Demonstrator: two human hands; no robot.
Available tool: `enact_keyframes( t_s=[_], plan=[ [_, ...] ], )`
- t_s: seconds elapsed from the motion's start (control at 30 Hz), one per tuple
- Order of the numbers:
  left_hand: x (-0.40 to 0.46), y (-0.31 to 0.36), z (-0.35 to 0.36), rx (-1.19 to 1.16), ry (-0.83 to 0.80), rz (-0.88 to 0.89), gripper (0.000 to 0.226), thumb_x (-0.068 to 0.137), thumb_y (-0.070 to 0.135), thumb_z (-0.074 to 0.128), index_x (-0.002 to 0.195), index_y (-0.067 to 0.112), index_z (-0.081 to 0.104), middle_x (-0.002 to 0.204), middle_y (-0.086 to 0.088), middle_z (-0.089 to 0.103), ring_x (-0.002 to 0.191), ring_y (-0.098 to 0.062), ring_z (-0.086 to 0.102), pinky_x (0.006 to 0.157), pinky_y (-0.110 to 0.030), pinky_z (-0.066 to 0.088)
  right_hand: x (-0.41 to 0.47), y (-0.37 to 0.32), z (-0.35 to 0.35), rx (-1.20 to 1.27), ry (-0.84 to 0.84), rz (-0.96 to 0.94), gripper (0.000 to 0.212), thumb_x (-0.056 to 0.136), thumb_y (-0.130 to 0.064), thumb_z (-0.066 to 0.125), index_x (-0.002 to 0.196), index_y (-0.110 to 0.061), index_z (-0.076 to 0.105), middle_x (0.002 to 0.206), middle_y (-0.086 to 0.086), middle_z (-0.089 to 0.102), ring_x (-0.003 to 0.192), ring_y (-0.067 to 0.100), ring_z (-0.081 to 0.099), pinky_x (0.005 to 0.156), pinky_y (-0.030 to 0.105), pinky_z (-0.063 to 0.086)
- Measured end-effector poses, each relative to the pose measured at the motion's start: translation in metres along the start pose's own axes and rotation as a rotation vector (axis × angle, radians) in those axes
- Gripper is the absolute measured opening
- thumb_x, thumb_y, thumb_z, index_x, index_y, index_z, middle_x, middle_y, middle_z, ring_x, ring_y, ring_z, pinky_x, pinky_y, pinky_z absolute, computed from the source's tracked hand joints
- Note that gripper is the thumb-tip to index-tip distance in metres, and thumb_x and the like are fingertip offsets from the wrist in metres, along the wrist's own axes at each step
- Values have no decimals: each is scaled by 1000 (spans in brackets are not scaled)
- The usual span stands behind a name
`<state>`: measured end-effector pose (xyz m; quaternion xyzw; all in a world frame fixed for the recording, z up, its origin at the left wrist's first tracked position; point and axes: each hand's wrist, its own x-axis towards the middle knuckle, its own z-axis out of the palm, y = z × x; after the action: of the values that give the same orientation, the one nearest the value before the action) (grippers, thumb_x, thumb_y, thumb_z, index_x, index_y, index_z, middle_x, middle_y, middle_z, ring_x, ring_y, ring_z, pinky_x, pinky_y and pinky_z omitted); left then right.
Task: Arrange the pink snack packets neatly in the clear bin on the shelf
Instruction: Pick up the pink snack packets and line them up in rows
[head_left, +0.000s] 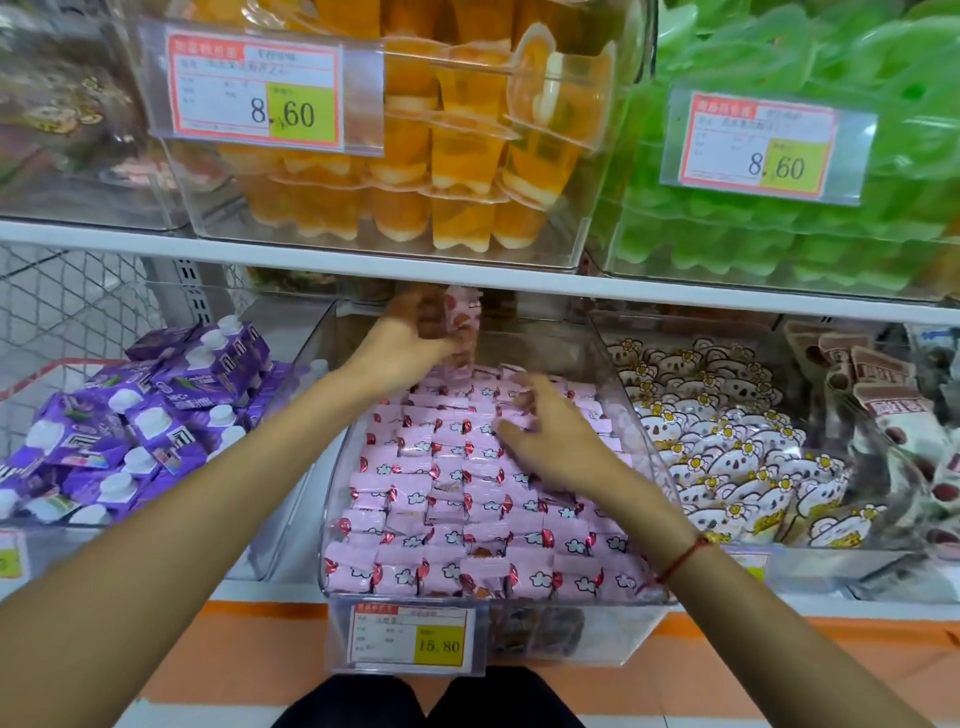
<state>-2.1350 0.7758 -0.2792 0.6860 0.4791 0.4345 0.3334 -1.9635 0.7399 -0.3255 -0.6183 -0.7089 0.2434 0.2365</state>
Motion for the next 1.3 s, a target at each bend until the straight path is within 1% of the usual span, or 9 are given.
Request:
enact_keyframes(
  t_s=[0.1,0.27,0.5,0.63,0.77,0.9,1.07,1.17,1.3],
  plan=[
    [11,-8,12,-107,42,-61,42,84,2,66,122,1,48,109,-6,61,86,-5,59,63,-3,47,-6,13,11,-251,-23,-106,47,98,-35,45,138,-12,42,132,10,46,125,27,39,101,31,32],
    [24,-26,19,4,-9,-118,45,84,4,68,123,1,46,122,-10,59,104,-17,57,76,-16,51,-10,12,11,-272,25,-148,45,99,-36,42,136,-12,46,134,8,48,124,24,39,102,31,33],
    [38,-32,1,720,-165,-54,44,86,23,67,128,23,52,127,-4,56,98,-16,51,77,-22,36,-14,12,13,-290,52,-173,43,99,-36,40,136,-14,46,136,6,47,125,23,39,101,29,31],
    [31,-38,6,627,-77,88,38,86,9,64,122,20,55,123,-4,59,104,-21,57,81,-24,44,-12,11,8,-289,0,-170,44,99,-36,41,137,-13,45,135,7,47,122,23,41,101,31,34],
    [31,-47,8,877,-288,133,31,97,16,46,127,20,55,128,-5,56,107,-23,54,87,-30,44,-4,7,1,-378,67,-212,38,97,-31,45,130,-14,51,128,8,51,116,25,47,94,35,43],
    [34,-52,11,953,-270,159,43,96,12,45,137,25,43,142,-3,43,123,-26,45,101,-39,40,6,8,5,-486,155,-267,43,98,-35,41,137,-18,44,138,7,46,125,25,38,100,37,36],
    [42,-54,12,968,-413,53,37,100,20,36,134,27,50,137,-6,51,114,-27,52,97,-37,44,13,22,17,-526,21,-171,49,100,-46,27,145,-27,33,154,2,30,140,22,25,113,36,16],
    [54,-44,20,974,-334,49,31,100,25,38,123,23,58,128,-8,57,99,-25,58,80,-31,47,13,23,18,-518,28,-174,49,100,-46,26,145,-28,35,153,3,31,139,22,26,112,37,16],
    [60,-35,38,941,-254,117,27,96,34,50,116,25,64,122,-2,61,107,-24,57,87,-32,45,12,23,18,-518,42,-184,48,100,-45,28,144,-28,36,152,2,33,138,22,28,111,36,17]
  ],
)
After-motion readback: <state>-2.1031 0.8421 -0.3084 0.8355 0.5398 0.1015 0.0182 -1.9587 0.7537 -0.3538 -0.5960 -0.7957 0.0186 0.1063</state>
